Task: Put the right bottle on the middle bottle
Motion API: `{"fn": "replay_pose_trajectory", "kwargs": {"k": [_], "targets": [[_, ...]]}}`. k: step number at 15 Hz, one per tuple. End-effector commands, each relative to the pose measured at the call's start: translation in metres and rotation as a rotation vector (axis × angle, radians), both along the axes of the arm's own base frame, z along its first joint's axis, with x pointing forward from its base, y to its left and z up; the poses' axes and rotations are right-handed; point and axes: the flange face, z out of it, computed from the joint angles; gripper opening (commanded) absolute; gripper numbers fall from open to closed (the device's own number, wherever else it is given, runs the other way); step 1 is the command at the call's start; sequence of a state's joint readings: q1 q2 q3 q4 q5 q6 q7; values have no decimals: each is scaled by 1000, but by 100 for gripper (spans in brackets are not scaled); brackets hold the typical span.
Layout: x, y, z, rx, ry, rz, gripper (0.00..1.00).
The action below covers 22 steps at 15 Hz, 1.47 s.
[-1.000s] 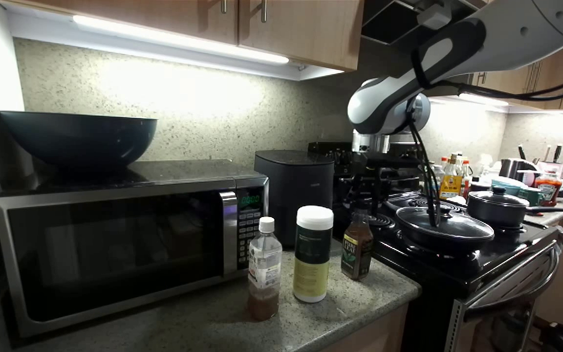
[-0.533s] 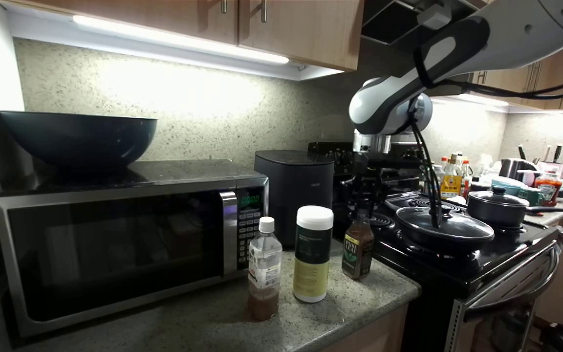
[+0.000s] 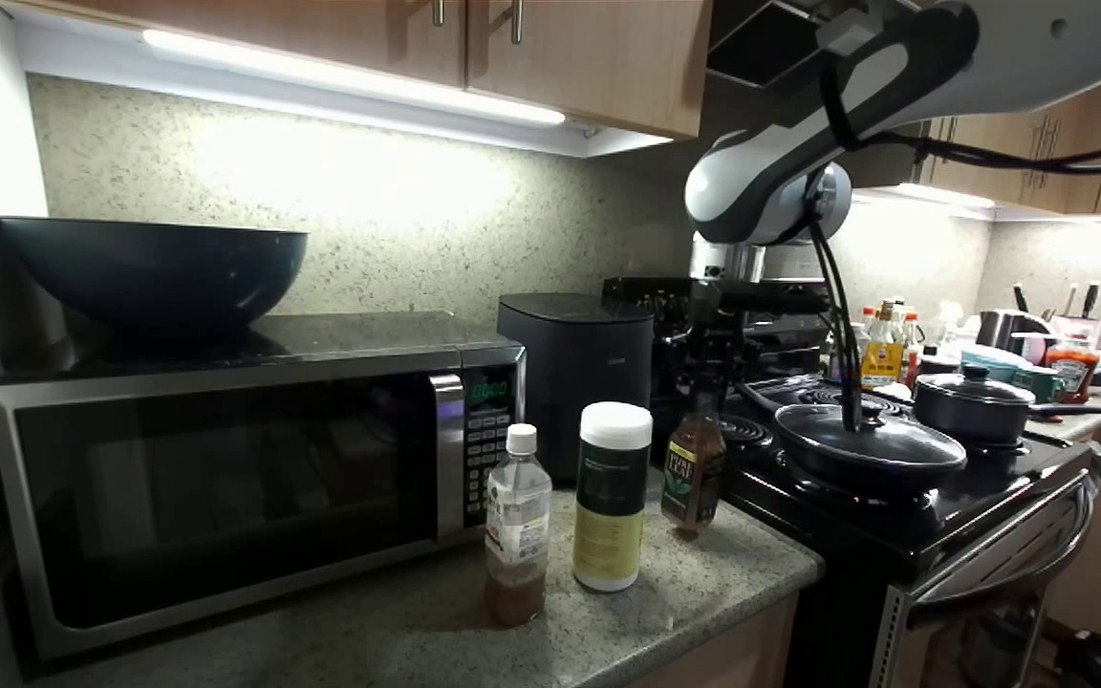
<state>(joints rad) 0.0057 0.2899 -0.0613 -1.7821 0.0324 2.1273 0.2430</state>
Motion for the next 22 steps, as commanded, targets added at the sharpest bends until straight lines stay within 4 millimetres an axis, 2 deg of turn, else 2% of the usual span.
{"fn": "replay_pose_trajectory", "kwargs": {"k": [1, 3, 4, 6, 10, 11, 14, 22], "targets": [[-26, 20, 56, 17, -70, 8, 18], [-34, 27, 78, 15, -91, 30, 18], [-14, 22, 51, 9, -66, 35, 43], [-22, 27, 69, 11, -85, 43, 43], [-27, 27, 67, 11, -78, 43, 43], [-28, 29, 71, 0, -73, 50, 18], [-37, 39, 98, -65, -81, 80, 18], [-60, 85, 187, -208, -145, 122, 18]]}}
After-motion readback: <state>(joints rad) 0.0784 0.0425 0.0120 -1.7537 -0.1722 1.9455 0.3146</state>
